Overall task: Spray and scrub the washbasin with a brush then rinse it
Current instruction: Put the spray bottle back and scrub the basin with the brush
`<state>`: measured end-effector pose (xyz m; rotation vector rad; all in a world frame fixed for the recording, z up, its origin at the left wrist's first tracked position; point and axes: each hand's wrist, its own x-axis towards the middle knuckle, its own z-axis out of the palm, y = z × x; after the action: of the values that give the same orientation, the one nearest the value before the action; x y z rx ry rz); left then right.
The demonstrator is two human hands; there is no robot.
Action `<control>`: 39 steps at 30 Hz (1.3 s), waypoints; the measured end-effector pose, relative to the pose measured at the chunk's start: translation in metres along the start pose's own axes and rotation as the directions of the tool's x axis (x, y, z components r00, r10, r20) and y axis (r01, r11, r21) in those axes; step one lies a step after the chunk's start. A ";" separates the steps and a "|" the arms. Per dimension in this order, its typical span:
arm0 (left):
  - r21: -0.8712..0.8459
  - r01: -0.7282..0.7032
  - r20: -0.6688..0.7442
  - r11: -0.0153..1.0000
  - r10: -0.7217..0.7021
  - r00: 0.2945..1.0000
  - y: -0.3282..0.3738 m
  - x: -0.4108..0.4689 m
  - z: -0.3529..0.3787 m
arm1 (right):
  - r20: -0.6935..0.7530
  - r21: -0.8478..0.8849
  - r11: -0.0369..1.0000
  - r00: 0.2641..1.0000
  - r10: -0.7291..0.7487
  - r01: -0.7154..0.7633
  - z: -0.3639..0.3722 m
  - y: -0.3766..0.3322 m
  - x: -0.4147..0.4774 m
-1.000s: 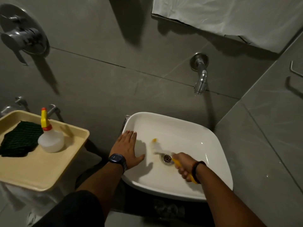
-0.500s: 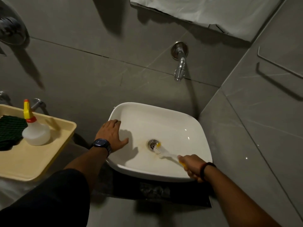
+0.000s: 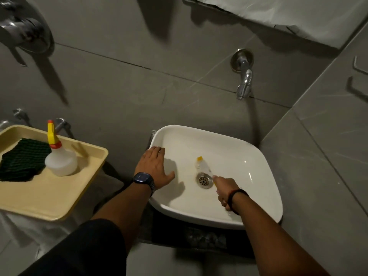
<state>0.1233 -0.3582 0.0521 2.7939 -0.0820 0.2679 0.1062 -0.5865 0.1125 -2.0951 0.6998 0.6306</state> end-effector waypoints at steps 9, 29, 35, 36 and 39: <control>-0.011 -0.007 -0.016 1.000 0.007 1.000 0.001 0.000 0.004 | -0.242 -0.168 0.985 0.966 -0.087 0.047 -0.013 0.012 0.021; -0.020 -0.031 0.026 0.999 0.031 0.999 -0.002 -0.003 -0.003 | -0.039 -0.244 0.967 0.996 -0.079 0.068 0.006 0.015 -0.025; -0.072 -0.055 -0.045 0.996 0.052 0.998 0.000 -0.002 0.002 | -0.032 -0.143 0.990 0.999 -0.027 0.022 0.012 -0.005 0.002; -0.079 -0.063 -0.058 0.995 0.058 0.997 0.001 -0.001 0.002 | 0.039 -0.147 0.988 0.998 -0.045 0.050 0.019 -0.008 0.004; -0.076 -0.057 -0.057 0.995 0.052 0.997 -0.001 0.000 0.004 | -0.039 -0.230 0.961 0.985 -0.167 0.153 0.032 -0.014 0.018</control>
<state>0.1240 -0.3586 0.0476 2.7077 -0.1526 0.3475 0.1226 -0.5579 0.0916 -2.3616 0.5013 0.5838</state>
